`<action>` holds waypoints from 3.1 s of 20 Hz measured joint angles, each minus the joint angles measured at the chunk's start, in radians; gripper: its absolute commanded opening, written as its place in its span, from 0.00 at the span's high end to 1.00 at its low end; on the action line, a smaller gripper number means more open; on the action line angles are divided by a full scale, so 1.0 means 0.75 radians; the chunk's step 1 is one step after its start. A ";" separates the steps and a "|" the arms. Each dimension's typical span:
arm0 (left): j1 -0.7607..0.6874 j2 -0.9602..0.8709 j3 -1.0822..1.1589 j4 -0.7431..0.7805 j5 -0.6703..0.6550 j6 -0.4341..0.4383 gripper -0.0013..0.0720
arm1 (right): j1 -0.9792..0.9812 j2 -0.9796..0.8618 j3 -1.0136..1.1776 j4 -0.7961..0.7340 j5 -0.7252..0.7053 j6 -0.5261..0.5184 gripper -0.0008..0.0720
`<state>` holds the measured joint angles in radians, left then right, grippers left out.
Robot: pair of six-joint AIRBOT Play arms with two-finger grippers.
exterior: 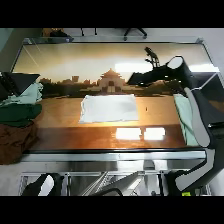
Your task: Fold the shirts.
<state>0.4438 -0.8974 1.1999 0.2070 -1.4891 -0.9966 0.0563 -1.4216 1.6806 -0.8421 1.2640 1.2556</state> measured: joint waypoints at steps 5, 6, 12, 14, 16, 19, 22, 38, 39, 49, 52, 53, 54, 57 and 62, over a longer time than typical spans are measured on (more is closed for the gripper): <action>0.001 0.001 -0.006 0.002 -0.015 0.001 0.96 | -0.110 0.002 -0.295 -0.057 -0.016 -0.038 0.07; 0.001 0.001 -0.006 0.002 -0.019 0.002 0.96 | -0.117 -0.010 -0.336 -0.036 -0.040 -0.060 0.08; 0.001 0.001 -0.006 0.004 -0.038 0.004 0.96 | -0.085 -0.143 -0.431 0.240 -0.100 -0.167 0.31; 0.001 0.001 -0.007 0.005 -0.044 0.004 0.96 | -0.041 -0.174 -0.438 0.306 -0.099 -0.191 0.46; 0.001 0.001 -0.007 0.005 -0.050 0.004 0.96 | 0.002 -0.194 -0.443 0.332 -0.114 -0.220 0.91; 0.001 0.001 -0.007 0.005 -0.054 0.003 0.96 | 0.031 -0.174 -0.442 0.475 -0.101 -0.286 0.97; 0.001 0.001 -0.007 0.005 -0.054 0.000 0.96 | -0.018 -0.087 -0.418 0.573 -0.090 -0.320 0.97; 0.001 0.002 -0.106 0.015 -0.073 0.030 0.96 | -1.153 0.434 -0.346 0.693 -0.037 -0.071 0.97; 0.001 0.002 -0.137 0.015 -0.065 0.032 0.96 | -1.202 0.435 -0.346 0.705 -0.016 -0.063 0.97; 0.001 0.001 -0.294 0.002 0.061 0.096 0.96 | -1.371 0.502 -0.349 0.496 0.317 0.296 0.97; 0.001 0.001 -0.301 0.001 0.067 0.119 0.96 | -1.396 0.572 -0.397 0.208 0.396 0.424 0.97; 0.001 0.001 -0.302 0.001 0.067 0.127 0.96 | -1.417 0.592 -0.418 0.128 0.415 0.456 0.97; 0.001 0.001 -0.302 0.001 0.067 0.137 0.96 | -1.442 0.612 -0.442 0.050 0.437 0.489 0.97; 0.001 0.001 -0.303 0.001 0.068 0.162 0.96 | -1.510 0.662 -0.500 -0.164 0.485 0.562 0.96; 0.001 0.001 -0.303 0.002 0.085 0.195 0.96 | -1.562 0.682 -0.599 -0.436 0.501 0.606 0.96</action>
<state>0.4442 -0.8967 0.9726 0.2081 -1.4254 -0.8501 -1.1149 -0.9100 1.2312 -1.1690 1.6398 1.7100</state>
